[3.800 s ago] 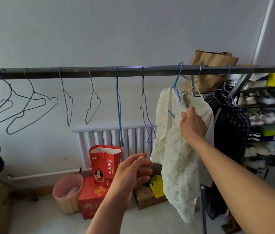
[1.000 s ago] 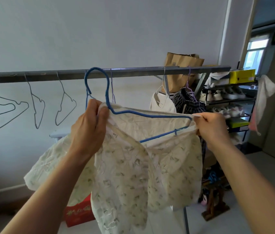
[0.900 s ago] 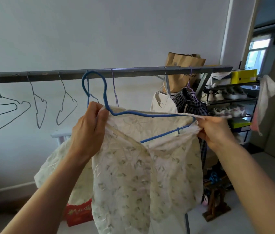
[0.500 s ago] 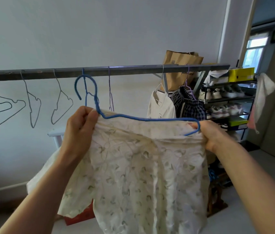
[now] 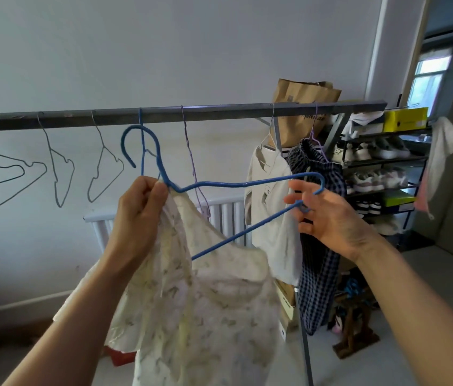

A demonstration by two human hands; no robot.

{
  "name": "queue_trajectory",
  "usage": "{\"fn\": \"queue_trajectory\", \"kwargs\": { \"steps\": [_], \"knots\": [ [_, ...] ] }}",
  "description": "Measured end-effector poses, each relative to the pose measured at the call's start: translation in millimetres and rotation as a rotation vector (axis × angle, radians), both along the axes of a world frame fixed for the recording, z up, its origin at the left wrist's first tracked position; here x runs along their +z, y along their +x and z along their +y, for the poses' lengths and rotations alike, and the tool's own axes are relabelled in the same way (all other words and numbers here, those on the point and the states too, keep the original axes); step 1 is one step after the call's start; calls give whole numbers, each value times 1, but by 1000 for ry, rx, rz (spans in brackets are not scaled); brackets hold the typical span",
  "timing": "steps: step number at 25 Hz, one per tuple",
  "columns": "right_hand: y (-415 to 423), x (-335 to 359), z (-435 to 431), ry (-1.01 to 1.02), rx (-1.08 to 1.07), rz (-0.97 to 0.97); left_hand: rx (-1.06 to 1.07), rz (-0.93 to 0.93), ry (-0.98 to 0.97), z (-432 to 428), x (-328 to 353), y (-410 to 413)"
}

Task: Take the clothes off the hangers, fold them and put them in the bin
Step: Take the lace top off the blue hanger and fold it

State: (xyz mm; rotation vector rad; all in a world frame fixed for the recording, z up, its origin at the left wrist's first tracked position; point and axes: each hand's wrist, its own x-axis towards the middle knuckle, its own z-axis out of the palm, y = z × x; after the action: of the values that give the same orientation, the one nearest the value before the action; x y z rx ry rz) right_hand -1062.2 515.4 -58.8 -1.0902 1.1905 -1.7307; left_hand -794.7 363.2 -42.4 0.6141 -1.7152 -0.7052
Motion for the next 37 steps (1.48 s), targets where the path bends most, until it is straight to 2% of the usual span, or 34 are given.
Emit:
{"fn": "queue_trajectory", "kwargs": {
  "steps": [1,6,12,16,18,22,25,27,30,33,35,37],
  "knots": [
    [2,2,-1,-35,-20,-37,-7,-7,6,-1,-3,0],
    [13,15,-3,-6,-172,63,-12,-91,10,-6,-12,6],
    [-2,51,15,-81,-279,72,274,-239,74,-23,-16,17],
    [-34,75,42,-91,-420,-32,54,-15,418,-29,-27,20],
    [-46,78,43,-111,-509,-51,-13,38,509,-30,-30,20],
    [-63,86,44,-89,-576,-39,-8,-123,385,-29,-27,21],
    [-64,98,54,-53,-630,77,247,-358,123,-38,-28,28],
    [-57,106,48,-67,-711,164,347,-462,15,-39,-27,31],
    [-32,108,14,-104,-824,242,439,-479,-16,-35,-23,30],
    [9,98,-29,-274,-913,357,533,-479,31,-34,-15,38],
    [27,89,-58,-332,-915,450,520,-430,53,-34,-9,46],
    [35,79,-81,-293,-931,522,437,-329,75,-33,-4,51]
  ]
}}
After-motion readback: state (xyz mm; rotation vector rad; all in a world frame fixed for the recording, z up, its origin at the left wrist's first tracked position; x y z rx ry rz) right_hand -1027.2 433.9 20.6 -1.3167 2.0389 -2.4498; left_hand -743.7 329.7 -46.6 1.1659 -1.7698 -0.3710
